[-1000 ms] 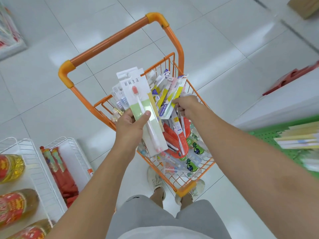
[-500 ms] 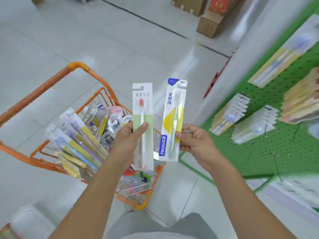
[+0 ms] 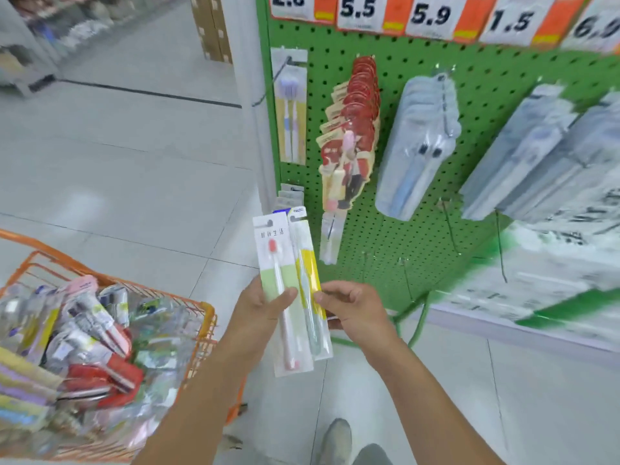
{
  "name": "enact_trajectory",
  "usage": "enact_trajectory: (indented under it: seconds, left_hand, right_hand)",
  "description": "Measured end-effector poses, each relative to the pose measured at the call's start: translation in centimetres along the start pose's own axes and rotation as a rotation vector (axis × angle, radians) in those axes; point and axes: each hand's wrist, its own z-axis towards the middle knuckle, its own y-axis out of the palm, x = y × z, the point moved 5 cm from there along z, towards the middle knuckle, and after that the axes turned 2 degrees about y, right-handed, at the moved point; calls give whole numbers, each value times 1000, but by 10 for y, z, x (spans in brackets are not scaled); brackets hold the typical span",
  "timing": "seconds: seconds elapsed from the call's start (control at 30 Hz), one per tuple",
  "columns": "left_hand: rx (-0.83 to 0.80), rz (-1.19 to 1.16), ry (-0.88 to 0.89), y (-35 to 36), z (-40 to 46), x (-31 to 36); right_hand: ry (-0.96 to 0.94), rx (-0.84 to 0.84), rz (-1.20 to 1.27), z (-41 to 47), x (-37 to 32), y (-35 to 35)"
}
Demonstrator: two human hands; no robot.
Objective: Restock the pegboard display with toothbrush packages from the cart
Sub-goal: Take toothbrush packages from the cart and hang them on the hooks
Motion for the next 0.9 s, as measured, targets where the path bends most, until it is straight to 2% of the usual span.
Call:
enact_trajectory:
  seconds: [0.17,0.3,0.4,0.63,0.77,0.9]
  left_hand:
    - [64,89,-27,28,-2,-3]
    - [44,6,-43,30,8,2]
    - [46,40,-7,26,14,7]
    - [-92,205,108,32,21,6]
    - [-255,246,55,31,28,-6]
    - [-307,238,5,25,34,-20]
  right_hand:
    - [-156,188,-87,-2,-5,-19]
    - [-190,235,-113,4,-10,-15]
    - [-188,262,-115,4,-13,-11]
    - [-75,312,-115,9,-13,0]
    - [43,321,3,14,-11,11]
    - [77,357,41,21,-7,22]
